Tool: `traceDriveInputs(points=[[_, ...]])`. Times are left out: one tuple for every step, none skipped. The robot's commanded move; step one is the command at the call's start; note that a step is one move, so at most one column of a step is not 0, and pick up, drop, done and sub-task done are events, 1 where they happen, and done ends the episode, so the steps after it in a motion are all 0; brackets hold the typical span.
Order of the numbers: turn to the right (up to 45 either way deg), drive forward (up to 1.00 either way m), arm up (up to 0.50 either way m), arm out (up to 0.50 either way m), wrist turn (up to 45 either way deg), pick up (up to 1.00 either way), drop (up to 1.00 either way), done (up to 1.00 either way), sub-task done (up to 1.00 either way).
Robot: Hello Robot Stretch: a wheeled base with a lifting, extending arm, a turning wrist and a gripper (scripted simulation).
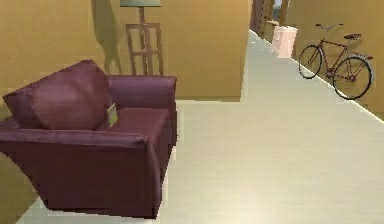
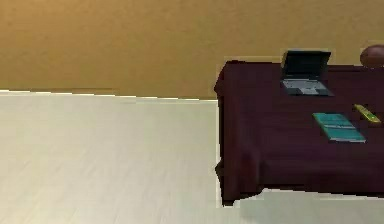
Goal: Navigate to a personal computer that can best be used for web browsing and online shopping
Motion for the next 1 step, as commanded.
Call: traceDriveInputs(points=[[21.0, 0.00, 0.00, 0.00, 0.0, 0.00, 0.00, 0.00, 0.00]])
